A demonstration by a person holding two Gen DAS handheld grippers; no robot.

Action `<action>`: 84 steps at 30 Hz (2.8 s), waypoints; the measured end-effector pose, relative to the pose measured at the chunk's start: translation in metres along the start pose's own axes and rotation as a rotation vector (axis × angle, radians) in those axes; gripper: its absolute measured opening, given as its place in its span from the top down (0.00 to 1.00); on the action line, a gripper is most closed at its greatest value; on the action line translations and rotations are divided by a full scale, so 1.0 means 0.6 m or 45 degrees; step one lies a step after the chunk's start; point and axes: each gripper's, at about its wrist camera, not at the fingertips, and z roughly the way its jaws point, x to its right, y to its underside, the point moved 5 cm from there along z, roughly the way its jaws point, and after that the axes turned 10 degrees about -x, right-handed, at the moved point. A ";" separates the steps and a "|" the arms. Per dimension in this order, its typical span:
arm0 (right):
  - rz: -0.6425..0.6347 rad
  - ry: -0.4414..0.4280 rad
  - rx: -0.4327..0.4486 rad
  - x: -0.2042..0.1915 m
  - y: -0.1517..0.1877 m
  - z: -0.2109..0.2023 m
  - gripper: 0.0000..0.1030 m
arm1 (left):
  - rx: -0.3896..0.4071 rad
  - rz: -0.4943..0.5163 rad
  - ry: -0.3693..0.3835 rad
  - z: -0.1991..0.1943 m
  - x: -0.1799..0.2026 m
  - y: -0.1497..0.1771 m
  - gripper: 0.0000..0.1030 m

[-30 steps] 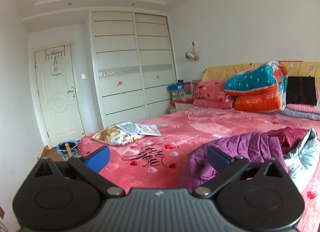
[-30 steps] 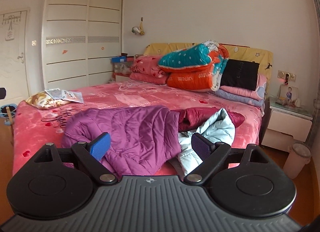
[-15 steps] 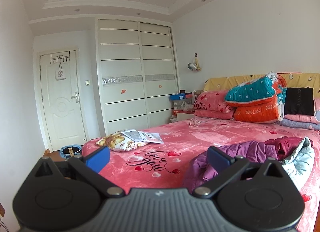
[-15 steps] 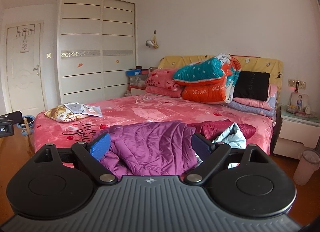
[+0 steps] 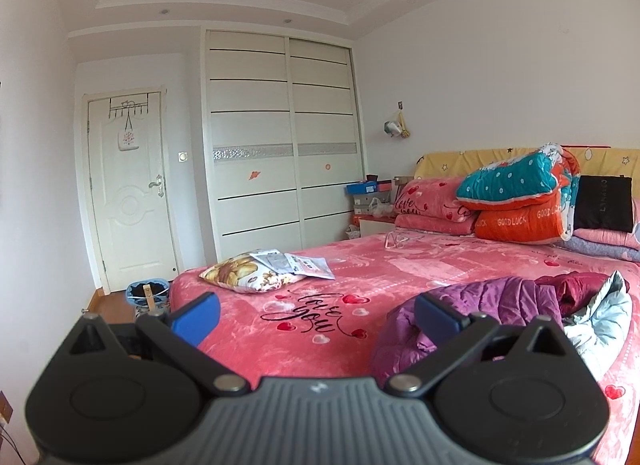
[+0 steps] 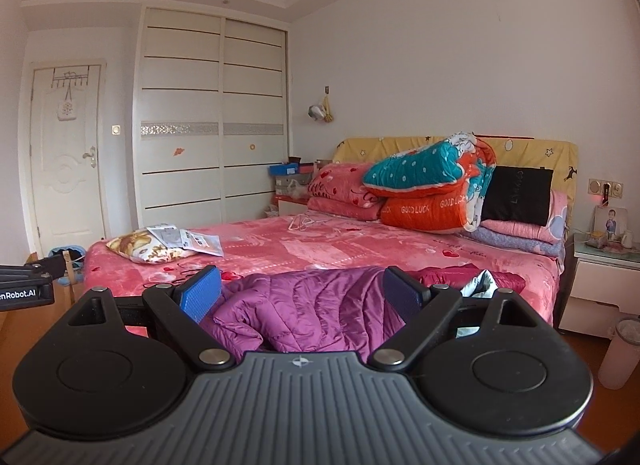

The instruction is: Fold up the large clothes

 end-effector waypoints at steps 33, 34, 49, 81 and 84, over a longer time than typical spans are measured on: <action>0.159 0.018 -0.095 0.059 0.102 0.092 0.00 | -0.112 0.250 0.111 0.049 0.154 0.059 0.01; 0.163 0.023 -0.102 0.064 0.109 0.098 0.00 | -0.113 0.265 0.111 0.051 0.163 0.061 0.01; 0.313 0.113 -0.204 0.140 0.188 0.162 0.00 | -0.152 0.441 0.200 0.100 0.279 0.105 0.01; 0.566 0.037 -0.599 0.256 0.357 0.355 0.00 | 0.119 1.729 0.221 0.347 0.473 0.262 0.11; 0.575 0.023 -0.616 0.255 0.361 0.362 0.00 | 0.159 1.816 0.195 0.367 0.496 0.279 0.11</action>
